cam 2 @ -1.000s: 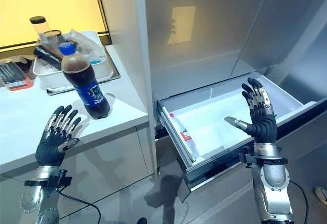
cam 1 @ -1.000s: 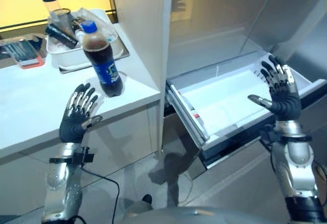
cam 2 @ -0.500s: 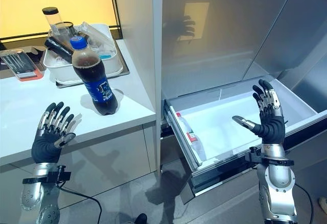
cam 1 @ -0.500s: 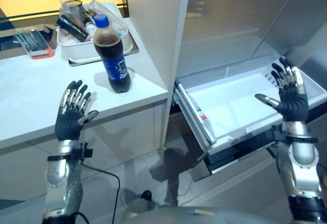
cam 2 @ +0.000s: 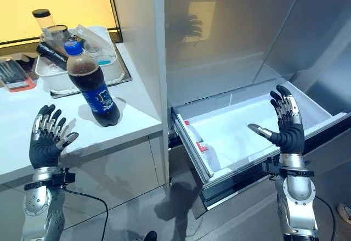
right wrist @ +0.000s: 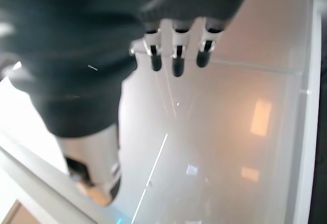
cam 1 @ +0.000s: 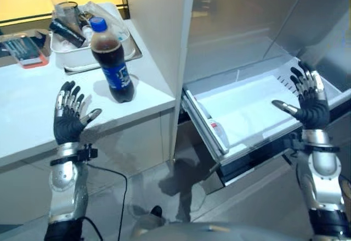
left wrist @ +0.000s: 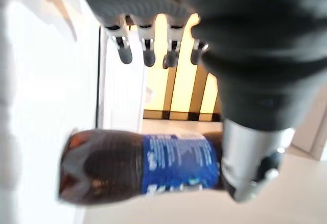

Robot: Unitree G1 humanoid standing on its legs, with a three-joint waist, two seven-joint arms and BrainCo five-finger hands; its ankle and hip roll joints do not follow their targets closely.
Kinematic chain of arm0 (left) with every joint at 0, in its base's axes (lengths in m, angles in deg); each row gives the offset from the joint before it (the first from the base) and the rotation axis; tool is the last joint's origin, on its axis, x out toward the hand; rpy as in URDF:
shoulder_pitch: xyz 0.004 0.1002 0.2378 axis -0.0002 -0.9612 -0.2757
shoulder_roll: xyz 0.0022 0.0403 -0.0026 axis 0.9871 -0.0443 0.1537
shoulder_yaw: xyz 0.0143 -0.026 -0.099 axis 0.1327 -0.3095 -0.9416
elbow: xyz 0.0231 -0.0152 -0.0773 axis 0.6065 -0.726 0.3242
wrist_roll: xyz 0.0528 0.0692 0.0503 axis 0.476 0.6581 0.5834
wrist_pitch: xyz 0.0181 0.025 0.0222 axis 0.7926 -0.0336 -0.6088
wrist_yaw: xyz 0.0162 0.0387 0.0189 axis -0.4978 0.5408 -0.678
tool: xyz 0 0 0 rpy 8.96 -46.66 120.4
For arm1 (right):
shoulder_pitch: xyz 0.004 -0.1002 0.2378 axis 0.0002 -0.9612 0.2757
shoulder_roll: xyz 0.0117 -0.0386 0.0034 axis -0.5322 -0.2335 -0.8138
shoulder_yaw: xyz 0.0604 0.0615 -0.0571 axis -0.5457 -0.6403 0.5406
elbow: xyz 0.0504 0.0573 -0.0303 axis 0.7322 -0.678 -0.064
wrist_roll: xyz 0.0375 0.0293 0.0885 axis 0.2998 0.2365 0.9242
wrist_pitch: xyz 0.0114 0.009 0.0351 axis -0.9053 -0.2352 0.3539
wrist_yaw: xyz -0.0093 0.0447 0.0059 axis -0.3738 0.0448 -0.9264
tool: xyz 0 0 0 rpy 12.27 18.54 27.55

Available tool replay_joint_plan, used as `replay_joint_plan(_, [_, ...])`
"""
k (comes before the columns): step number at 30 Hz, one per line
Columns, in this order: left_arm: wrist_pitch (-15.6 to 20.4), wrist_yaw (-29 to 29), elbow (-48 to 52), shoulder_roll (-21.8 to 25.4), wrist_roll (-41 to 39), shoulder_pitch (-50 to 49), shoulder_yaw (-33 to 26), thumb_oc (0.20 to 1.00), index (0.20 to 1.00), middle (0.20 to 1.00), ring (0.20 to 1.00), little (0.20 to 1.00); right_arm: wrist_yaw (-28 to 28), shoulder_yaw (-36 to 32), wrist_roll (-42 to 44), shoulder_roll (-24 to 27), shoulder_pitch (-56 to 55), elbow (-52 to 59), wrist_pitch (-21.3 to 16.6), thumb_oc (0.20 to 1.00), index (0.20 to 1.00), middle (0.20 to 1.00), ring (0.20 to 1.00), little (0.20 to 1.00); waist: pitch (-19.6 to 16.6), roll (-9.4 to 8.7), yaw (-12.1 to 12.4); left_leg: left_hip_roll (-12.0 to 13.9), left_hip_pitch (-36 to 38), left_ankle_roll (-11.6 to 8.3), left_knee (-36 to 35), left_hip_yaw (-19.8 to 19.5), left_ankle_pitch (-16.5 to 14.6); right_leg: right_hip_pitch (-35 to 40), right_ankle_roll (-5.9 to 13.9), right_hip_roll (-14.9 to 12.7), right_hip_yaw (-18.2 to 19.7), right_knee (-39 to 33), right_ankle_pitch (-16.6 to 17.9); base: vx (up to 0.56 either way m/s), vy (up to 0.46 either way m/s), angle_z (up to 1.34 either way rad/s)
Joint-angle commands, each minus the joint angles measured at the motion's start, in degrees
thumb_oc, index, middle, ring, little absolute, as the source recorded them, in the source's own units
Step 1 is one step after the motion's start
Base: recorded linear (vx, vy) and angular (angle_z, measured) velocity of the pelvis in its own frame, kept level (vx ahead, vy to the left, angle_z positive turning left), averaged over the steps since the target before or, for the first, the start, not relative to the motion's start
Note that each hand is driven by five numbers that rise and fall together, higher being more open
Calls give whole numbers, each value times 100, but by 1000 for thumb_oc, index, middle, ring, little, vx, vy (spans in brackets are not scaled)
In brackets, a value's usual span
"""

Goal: Take the drinks into the refrigerator

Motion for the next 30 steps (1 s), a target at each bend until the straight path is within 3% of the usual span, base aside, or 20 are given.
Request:
replay_joint_plan(1, [282,-137,-249,355,346,437,-294,1000,1000,1000,1000,1000,-47,15,65,282,370,213,-169,1000,1000,1000,1000,1000,-189,57,-185,-145,-11,279,88,-2,-234,-55,-119,149,-36,908,-571,16,28,-24])
replay_joint_plan(16, [149,-869,-1361,1033,753,1114,-401,1000,1000,1000,1000,1000,-282,296,393,457,527,404,-39,1000,1000,1000,1000,1000,-240,173,-496,-43,261,343,22,535,-375,-73,-94,197,584,834,-509,15,19,-26])
replay_joint_plan(30, [69,-1020,-1467,1113,1079,1046,-536,1000,1000,1000,1000,1000,-431,181,537,412,373,625,-25,1000,1000,1000,1000,1000,-306,142,-585,-16,346,361,-26,698,-374,-68,-91,261,856,714,-413,7,1,-11])
